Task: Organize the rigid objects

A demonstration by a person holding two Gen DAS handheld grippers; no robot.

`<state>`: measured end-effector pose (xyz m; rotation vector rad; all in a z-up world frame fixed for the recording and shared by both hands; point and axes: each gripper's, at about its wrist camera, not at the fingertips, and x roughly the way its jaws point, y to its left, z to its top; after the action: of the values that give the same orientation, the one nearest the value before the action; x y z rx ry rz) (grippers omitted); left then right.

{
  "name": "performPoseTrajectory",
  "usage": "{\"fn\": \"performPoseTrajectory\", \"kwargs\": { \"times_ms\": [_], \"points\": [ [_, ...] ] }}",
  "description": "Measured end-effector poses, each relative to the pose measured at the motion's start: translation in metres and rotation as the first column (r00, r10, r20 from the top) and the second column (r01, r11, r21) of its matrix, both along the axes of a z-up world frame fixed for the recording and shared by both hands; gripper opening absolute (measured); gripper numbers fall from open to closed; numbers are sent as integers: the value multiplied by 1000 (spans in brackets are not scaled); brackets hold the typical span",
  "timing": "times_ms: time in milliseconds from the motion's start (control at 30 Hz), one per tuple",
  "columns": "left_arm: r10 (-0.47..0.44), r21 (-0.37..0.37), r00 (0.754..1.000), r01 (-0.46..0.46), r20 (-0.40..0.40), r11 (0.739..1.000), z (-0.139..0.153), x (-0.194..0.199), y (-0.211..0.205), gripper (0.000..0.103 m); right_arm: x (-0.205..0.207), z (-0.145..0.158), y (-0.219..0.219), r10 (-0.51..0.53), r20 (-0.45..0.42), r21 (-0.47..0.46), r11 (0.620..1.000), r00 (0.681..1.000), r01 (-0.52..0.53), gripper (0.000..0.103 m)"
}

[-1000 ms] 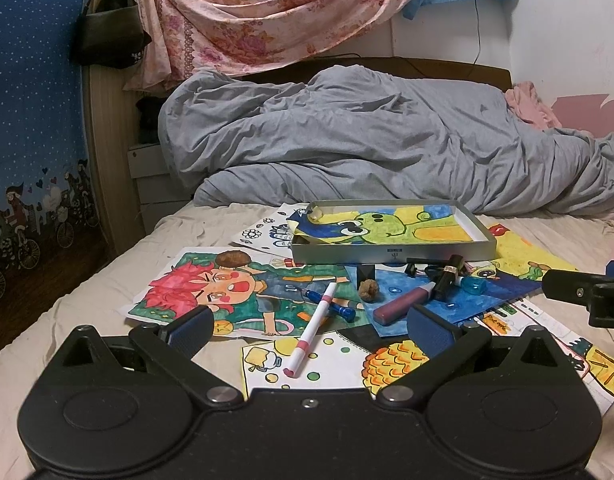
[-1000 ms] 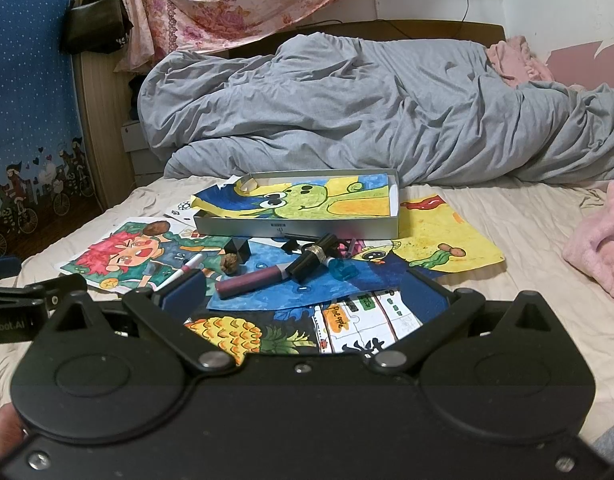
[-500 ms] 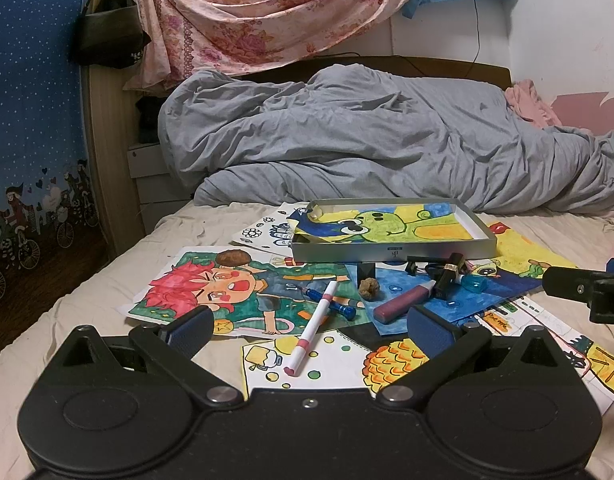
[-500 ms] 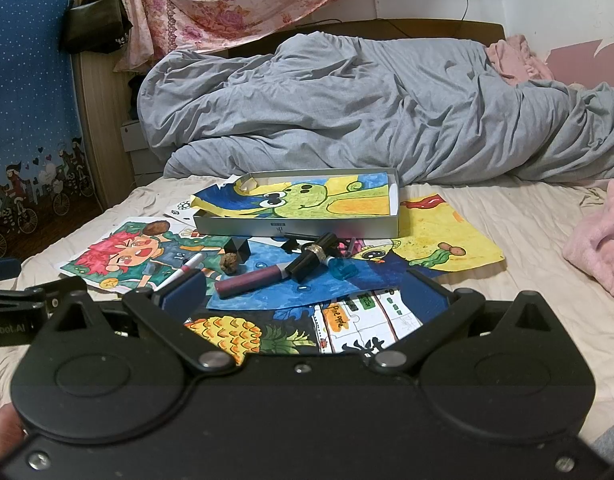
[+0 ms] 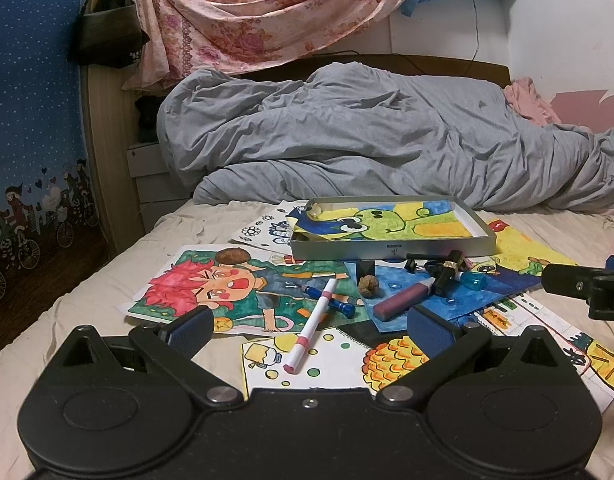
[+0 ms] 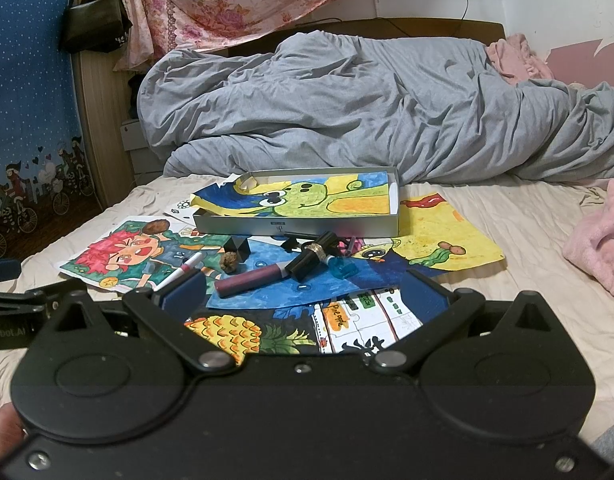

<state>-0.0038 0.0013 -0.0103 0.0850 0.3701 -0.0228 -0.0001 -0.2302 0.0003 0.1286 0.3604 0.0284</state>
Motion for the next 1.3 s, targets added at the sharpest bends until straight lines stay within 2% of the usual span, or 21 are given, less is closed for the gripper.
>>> {"fn": "performPoseTrajectory", "kwargs": {
  "times_ms": [833, 1300],
  "points": [
    [2, 16, 1000, -2, -22, 1000, -12, -2, 1, 102, 5, 4, -2, 10, -42, 28, 1000, 999, -9, 103],
    [35, 21, 998, -34, -55, 999, -3, 38, -5, 102, 44, 0, -7, 83, -27, 33, 996, 996, -82, 103]
  ]
}}
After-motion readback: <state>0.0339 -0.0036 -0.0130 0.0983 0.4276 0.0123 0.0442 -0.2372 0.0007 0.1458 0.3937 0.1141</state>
